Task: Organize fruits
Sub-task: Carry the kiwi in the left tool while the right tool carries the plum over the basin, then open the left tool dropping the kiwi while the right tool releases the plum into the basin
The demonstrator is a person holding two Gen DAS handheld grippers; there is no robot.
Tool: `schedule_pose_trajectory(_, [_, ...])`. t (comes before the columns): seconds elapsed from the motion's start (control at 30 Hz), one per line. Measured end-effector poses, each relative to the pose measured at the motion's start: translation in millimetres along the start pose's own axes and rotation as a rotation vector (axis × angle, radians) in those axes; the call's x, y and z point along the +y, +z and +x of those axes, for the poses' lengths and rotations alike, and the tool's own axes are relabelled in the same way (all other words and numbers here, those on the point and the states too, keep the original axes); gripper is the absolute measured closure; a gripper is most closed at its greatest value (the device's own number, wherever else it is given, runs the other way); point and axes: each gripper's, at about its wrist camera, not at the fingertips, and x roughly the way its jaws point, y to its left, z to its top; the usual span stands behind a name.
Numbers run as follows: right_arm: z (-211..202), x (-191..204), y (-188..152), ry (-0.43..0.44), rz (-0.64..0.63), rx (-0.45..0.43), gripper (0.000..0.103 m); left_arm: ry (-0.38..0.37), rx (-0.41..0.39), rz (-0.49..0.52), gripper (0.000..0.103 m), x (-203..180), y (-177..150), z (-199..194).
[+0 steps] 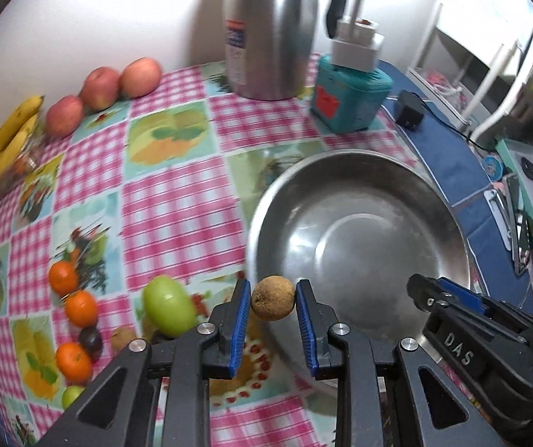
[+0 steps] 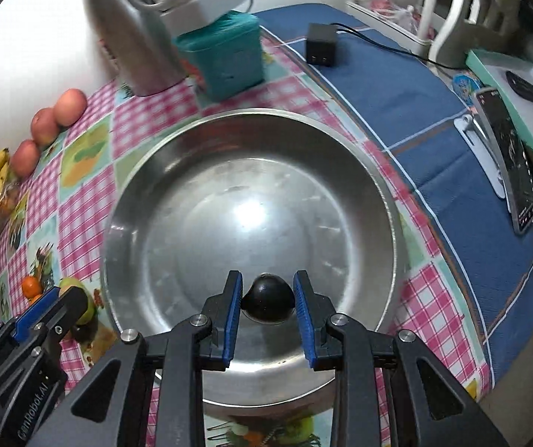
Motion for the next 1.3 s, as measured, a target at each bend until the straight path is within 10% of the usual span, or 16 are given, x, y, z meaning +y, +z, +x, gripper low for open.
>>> schedule_pose_trajectory(0.67, [12.6, -4.7, 2.8, -0.030, 0.006, 0.036, 0.073, -0.006, 0.035, 0.020, 0.074, -12.0, -6.3, 23.9])
schedule_pose_trajectory(1.3, [3.1, -1.0, 1.7, -0.024, -0.015, 0.016, 0.039, 0.084, 0.016, -0.094, 0.027, 30.0, -7.4, -1.7])
